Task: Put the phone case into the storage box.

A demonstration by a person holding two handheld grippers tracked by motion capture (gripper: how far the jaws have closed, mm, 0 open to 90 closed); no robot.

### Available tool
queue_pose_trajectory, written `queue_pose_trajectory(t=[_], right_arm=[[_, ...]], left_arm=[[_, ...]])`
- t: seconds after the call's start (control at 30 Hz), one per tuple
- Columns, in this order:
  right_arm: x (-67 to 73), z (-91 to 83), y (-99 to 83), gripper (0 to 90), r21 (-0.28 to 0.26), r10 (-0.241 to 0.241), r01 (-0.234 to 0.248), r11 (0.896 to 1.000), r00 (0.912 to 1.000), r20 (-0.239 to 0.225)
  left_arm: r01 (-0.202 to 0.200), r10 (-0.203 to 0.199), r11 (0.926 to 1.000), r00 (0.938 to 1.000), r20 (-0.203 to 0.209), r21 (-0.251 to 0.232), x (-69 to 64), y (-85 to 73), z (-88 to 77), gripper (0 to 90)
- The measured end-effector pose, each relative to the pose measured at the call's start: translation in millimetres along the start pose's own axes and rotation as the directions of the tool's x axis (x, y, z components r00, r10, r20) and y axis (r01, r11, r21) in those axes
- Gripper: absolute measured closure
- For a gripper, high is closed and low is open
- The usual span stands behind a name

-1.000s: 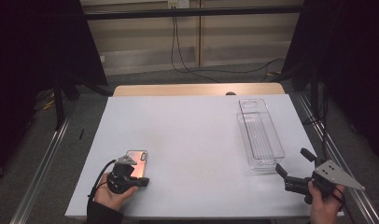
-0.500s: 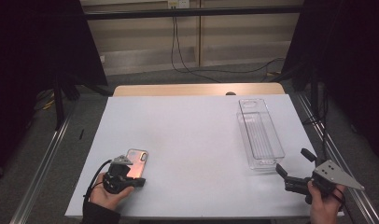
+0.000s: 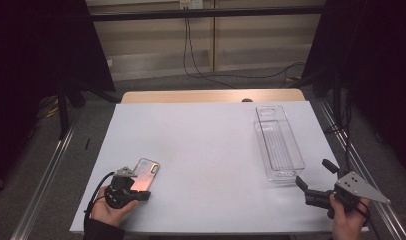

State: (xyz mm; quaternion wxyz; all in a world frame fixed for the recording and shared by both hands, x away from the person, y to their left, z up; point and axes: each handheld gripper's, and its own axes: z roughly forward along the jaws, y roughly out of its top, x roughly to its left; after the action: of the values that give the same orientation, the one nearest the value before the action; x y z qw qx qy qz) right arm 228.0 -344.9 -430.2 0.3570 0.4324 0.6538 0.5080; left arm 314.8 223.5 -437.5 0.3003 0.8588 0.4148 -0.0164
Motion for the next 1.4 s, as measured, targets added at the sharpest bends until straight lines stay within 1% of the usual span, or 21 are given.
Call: queue_pose_trajectory(t=[0.2,0.33,0.47,0.53,0.6,0.63,0.7,0.73,0.77,0.8,0.97,1.0,1.03,1.07,1.1,1.13,1.27,1.3,1.33,1.37,1.4], right_arm=[[-0.6,-0.3,-0.3,0.0,0.0,0.004,-0.004,1.0,1.0,0.002],[-0.9,-0.8,-0.8,0.0,0.002,0.007,-0.007,1.0,1.0,0.003],[-1.1,-0.4,-1.0,0.0,0.003,0.007,-0.007,1.0,1.0,0.003],[-0.8,-0.5,-0.8,0.0,0.002,0.007,-0.007,1.0,1.0,0.004],[-0.7,-0.5,-0.7,0.0,0.003,0.006,-0.006,1.0,1.0,0.002],[-0.4,-0.1,-0.9,0.0,0.003,0.005,-0.005,1.0,1.0,0.004],[-0.4,0.1,-0.9,0.0,0.004,0.004,-0.004,1.0,1.0,0.001],[-0.2,0.4,-1.2,0.0,0.007,-0.001,0.001,1.0,1.0,-0.003],[0.2,1.3,-1.2,0.0,0.008,0.002,-0.002,1.0,1.0,-0.001],[0.6,1.2,-1.0,0.0,0.007,0.001,-0.001,1.0,1.0,-0.002],[0.3,0.9,-1.0,0.0,0.005,0.001,-0.001,1.0,1.0,0.0],[0.2,1.1,-1.1,0.0,0.007,0.002,-0.002,1.0,1.0,-0.001],[0.2,1.0,-1.0,0.0,0.007,0.001,-0.001,1.0,1.0,-0.001],[0.4,1.0,-1.0,0.0,0.006,0.001,-0.001,1.0,1.0,-0.002],[0.4,0.9,-1.0,0.0,0.006,0.001,-0.001,1.0,1.0,-0.003],[0.3,0.8,-1.0,0.0,0.006,0.0,0.0,1.0,1.0,-0.003],[0.3,0.7,-0.9,0.0,0.005,0.0,0.0,1.0,1.0,-0.003],[0.3,0.7,-0.9,0.0,0.005,0.0,0.0,1.0,1.0,-0.003],[0.4,0.9,-1.0,0.0,0.007,0.0,0.0,1.0,1.0,-0.003],[0.4,0.9,-1.0,0.0,0.007,0.0,0.0,1.0,1.0,-0.003],[0.3,0.7,-1.0,0.0,0.006,-0.001,0.001,1.0,1.0,-0.005]], left_arm=[[0.003,-0.003,1.0,1.0,0.003,0.0,1.0,0.0,-0.2,90.0],[0.008,-0.008,0.9999,0.9999,-0.007,-0.013,2.0,-4.3,-2.9,90.0],[0.015,-0.015,0.9996,0.9999,-0.004,-0.025,4.8,-8.4,-5.4,90.0],[0.017,-0.018,0.9996,0.9996,-0.023,-0.023,4.7,-8.8,-7.0,90.0],[0.018,-0.018,0.9996,0.9997,-0.019,-0.021,6.0,-9.5,-7.9,90.0],[0.034,-0.034,0.999,0.9993,-0.012,-0.028,8.5,-11.6,-8.9,90.0],[0.034,-0.034,0.999,0.9994,-0.006,-0.029,9.6,-12.0,-8.5,90.0],[0.034,-0.034,0.999,0.9994,-0.008,-0.03,9.0,-12.0,-8.6,90.0],[0.019,-0.02,0.9994,0.9995,-0.026,-0.029,6.4,-11.4,-8.6,90.0],[0.017,-0.018,0.9994,0.9993,-0.032,-0.031,5.7,-11.2,-8.6,90.0],[-0.007,0.004,0.9981,0.9993,-0.037,-0.062,2.6,-11.7,-9.4,90.0],[-0.023,0.019,0.9939,0.9991,-0.038,-0.108,-0.7,-10.0,-13.0,90.0],[-0.023,0.019,0.9939,0.9991,-0.038,-0.108,-0.7,-10.0,-13.0,90.0],[-0.036,0.033,0.9881,0.9991,-0.026,-0.15,-2.8,-9.4,-16.4,90.0],[-0.036,0.033,0.9881,0.9991,-0.026,-0.15,-2.8,-9.4,-16.4,90.0],[-0.062,0.058,0.98,0.998,-0.025,-0.189,-5.6,-9.2,-17.6,90.0],[-0.084,0.08,0.9648,0.9965,-0.026,-0.249,-10.4,-8.5,-22.1,89.6],[-0.084,0.08,0.9648,0.9965,-0.026,-0.249,-10.4,-8.5,-22.1,86.3],[-0.083,0.079,0.9609,0.9965,-0.029,-0.264,-10.9,-9.0,-22.7,83.5],[-0.091,0.087,0.9589,0.9958,-0.027,-0.269,-10.6,-9.1,-23.7,83.5],[-0.092,0.09,0.953,0.9957,-0.021,-0.289,-11.2,-9.4,-24.7,81.0]])
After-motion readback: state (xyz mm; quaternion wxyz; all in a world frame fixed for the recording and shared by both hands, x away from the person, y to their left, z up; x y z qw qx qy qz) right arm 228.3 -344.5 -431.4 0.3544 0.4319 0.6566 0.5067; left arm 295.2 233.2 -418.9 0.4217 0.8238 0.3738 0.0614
